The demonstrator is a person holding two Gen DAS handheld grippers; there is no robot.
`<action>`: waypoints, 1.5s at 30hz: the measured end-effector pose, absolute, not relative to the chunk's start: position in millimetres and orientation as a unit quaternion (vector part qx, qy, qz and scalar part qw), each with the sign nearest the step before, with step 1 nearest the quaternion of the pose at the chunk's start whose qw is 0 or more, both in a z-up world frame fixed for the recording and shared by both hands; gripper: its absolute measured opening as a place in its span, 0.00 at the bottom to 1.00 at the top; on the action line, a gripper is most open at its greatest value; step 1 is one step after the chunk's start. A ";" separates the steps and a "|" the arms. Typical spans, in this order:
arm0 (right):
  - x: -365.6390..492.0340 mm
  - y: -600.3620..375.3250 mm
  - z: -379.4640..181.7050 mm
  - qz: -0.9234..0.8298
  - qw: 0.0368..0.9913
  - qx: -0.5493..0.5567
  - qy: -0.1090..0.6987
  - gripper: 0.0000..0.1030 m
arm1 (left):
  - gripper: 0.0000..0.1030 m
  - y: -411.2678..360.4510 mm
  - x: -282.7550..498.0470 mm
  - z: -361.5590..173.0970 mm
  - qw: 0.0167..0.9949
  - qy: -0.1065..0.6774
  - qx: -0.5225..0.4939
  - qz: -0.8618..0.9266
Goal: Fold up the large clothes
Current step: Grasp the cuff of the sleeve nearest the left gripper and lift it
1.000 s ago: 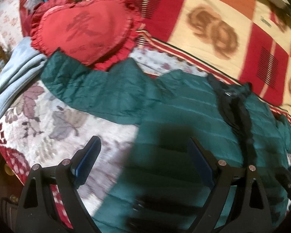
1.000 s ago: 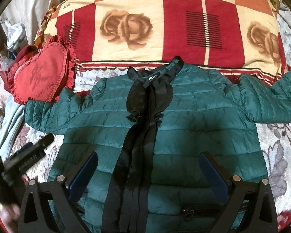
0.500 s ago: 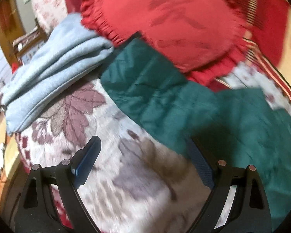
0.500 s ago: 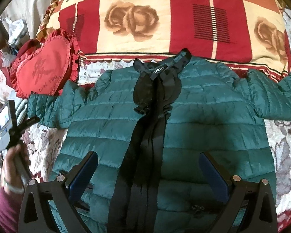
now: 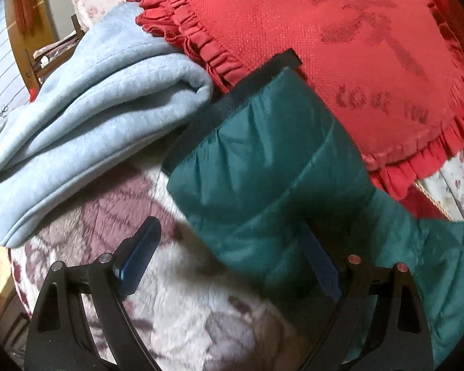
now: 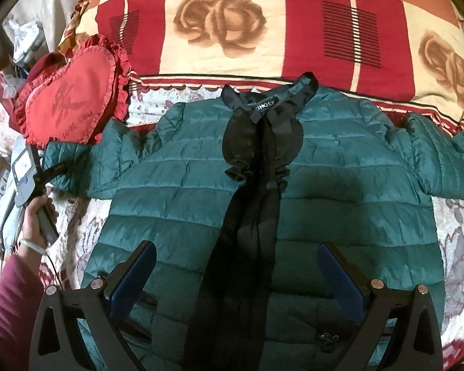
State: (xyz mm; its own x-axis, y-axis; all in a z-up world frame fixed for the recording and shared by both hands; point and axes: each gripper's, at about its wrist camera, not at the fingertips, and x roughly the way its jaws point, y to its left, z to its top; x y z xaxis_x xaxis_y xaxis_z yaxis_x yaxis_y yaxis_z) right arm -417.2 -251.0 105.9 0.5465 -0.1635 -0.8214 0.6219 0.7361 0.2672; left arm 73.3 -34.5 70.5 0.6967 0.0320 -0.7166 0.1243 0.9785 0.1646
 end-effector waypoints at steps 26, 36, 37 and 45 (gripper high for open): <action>-412.7 -252.6 98.4 -0.235 0.828 0.282 0.425 1.00 | 0.30 -13.1 101.3 65.9 0.911 0.402 0.066 -0.057; -422.1 -250.4 102.1 -0.233 0.829 0.290 0.416 1.00 | 0.15 9.9 46.0 116.1 0.906 0.401 0.054 -0.124; -423.3 -250.4 102.2 -0.234 0.830 0.288 0.416 1.00 | 0.15 10.6 37.8 122.3 0.906 0.398 0.055 -0.135; -443.5 -261.7 104.6 -0.249 0.826 0.297 0.410 1.00 | 0.15 -20.7 -25.8 160.6 0.904 0.380 0.058 -0.189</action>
